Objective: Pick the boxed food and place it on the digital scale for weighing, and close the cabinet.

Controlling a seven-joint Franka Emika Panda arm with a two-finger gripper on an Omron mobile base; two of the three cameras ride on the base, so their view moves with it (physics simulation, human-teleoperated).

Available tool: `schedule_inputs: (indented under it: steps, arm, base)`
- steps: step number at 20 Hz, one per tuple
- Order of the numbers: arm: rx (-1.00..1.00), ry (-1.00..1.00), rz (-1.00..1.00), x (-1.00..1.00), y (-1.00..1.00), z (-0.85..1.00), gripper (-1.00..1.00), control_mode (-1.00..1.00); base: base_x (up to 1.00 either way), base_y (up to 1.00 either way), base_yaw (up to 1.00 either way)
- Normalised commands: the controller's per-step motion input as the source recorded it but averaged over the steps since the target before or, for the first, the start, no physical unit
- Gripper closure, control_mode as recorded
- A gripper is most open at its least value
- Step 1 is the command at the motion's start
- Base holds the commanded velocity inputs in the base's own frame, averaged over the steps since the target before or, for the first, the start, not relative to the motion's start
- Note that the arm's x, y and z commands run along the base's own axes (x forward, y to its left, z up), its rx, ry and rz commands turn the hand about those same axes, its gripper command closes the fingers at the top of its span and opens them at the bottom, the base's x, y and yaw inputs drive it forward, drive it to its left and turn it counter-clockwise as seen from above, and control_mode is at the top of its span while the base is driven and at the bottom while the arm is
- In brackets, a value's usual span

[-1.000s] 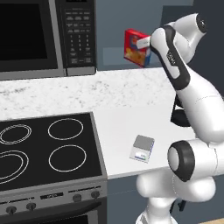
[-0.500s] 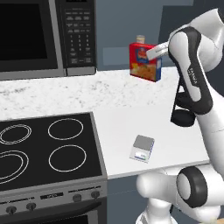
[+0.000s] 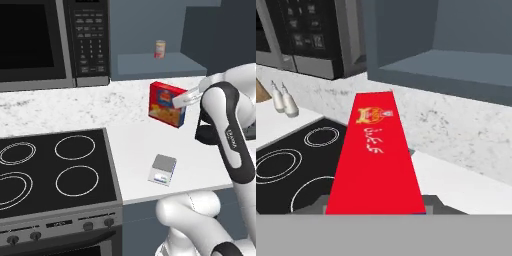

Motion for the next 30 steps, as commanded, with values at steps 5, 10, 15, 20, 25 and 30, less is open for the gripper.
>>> schedule_inputs:
  steps: [5,10,15,20,25,30]
  arm:
    - [-0.01,0.02,0.14,0.0,-0.01,-0.72,1.0,-1.0]
    - [0.0,-0.09,0.16,0.01,-0.26,-0.68,1.0,-1.0]
    - [0.0,-0.01,0.09,0.07,-0.08,-0.38,1.0,-1.0]
    - [0.0,0.0,0.02,0.06,-0.02,-0.26,1.0,-1.0]
    - [0.0,0.0,0.01,0.0,-0.03,-0.05,1.0,-1.0]
    - [0.0,0.0,0.0,0.08,-0.23,-0.15,1.0,-1.0]
  base:
    - [0.0,0.0,0.0]
    - [0.0,0.0,0.0]
    - [0.0,0.0,0.0]
    - [0.0,0.0,0.0]
    - [0.0,0.0,0.0]
    - [0.0,0.0,0.0]
